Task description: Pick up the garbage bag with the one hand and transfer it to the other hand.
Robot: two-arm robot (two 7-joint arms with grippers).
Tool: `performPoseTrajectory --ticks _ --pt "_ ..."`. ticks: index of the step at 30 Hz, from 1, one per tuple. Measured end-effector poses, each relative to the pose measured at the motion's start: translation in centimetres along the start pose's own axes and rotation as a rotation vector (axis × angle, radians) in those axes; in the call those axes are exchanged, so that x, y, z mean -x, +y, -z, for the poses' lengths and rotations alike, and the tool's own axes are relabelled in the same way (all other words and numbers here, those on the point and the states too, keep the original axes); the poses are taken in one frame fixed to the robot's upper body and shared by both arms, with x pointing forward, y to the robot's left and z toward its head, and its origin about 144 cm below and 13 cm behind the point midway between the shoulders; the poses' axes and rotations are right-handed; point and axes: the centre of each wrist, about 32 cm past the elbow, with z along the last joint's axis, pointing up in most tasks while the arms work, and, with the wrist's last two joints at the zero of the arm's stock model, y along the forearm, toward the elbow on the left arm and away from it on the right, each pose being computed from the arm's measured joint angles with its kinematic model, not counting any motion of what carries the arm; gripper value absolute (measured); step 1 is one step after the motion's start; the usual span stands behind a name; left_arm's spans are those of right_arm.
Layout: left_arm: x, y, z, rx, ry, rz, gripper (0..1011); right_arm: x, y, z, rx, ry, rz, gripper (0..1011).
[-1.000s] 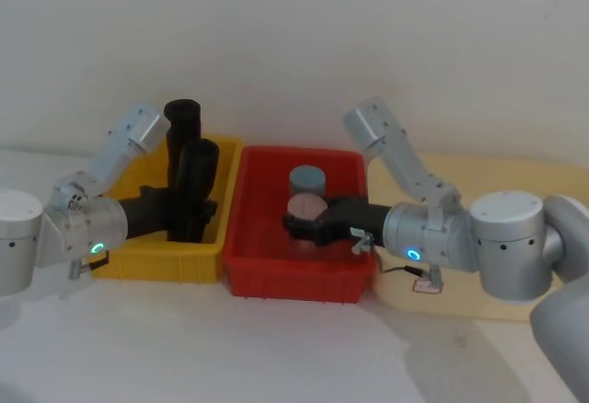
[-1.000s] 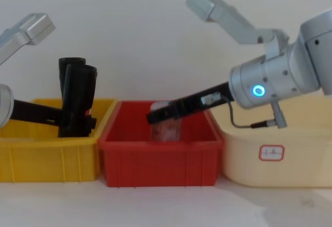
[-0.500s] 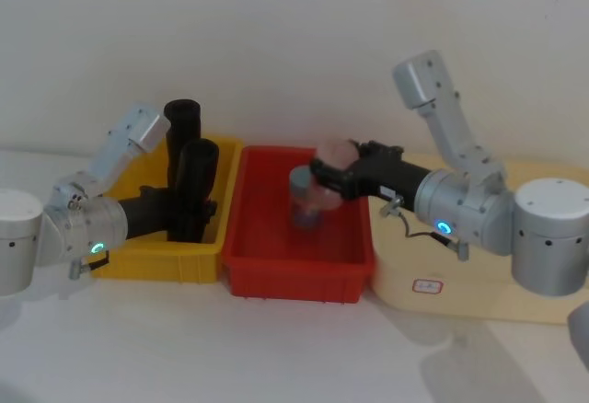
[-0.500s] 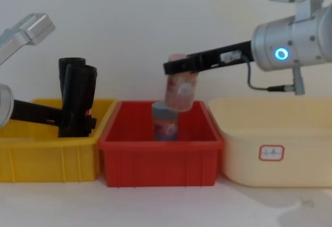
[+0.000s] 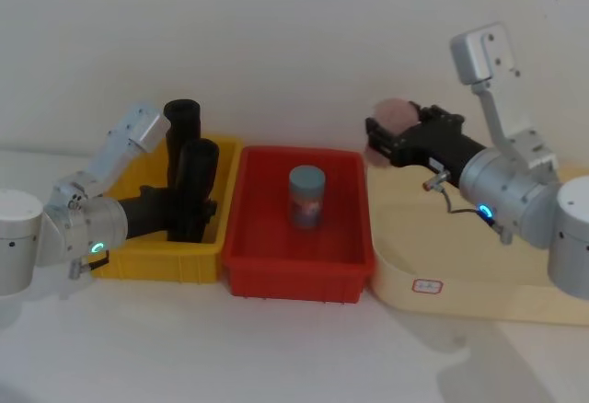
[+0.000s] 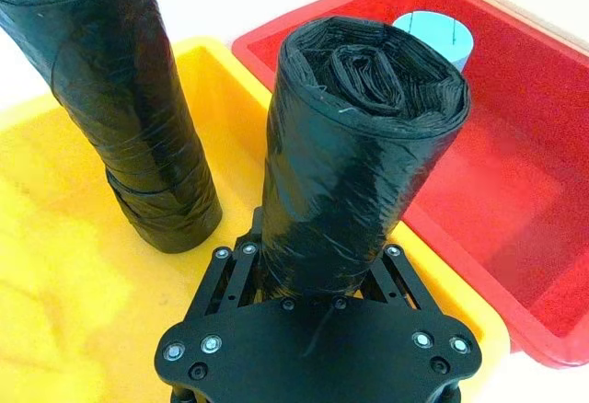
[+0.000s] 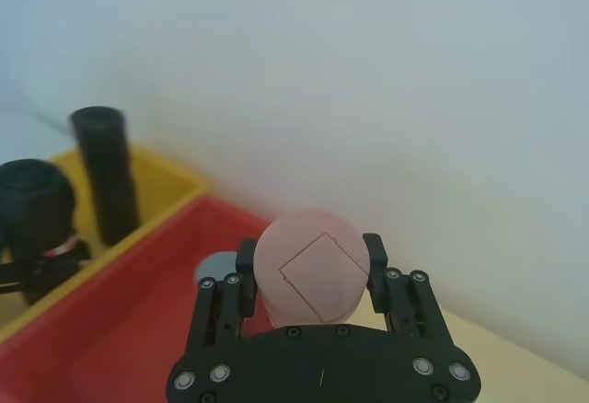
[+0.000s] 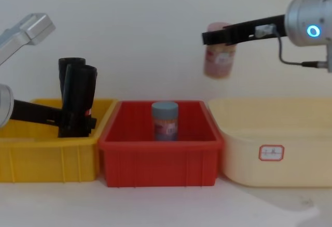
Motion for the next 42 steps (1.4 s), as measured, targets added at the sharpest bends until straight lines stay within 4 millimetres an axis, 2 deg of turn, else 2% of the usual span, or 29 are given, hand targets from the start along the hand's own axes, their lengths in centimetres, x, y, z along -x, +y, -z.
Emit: performPoseTrajectory --ticks 13,26,31,33,35,39,42 --pt "0.0 0.0 0.0 0.0 0.0 0.0 404 -1.5 -1.9 0.1 -0.004 -0.037 0.225 652" --pt "0.0 0.0 0.0 0.0 0.0 0.0 404 -3.9 -2.3 1.3 0.085 -0.006 0.355 652" --pt "0.0 0.0 0.0 0.0 0.0 0.0 404 -4.7 -2.2 1.7 0.118 0.019 0.371 767" --pt "0.0 0.0 0.0 0.0 0.0 0.0 405 -4.9 -2.2 1.8 0.125 0.025 0.374 861" --pt "0.0 0.0 0.0 0.0 0.0 0.0 404 -5.1 -2.2 2.0 0.134 0.033 0.378 875" --pt "0.0 0.0 0.0 0.0 0.0 0.0 405 -5.5 -2.1 2.2 0.146 0.043 0.382 985" --pt "0.0 0.0 0.0 0.001 -0.001 0.0 405 -5.7 -2.1 2.3 0.153 0.05 0.385 1000"
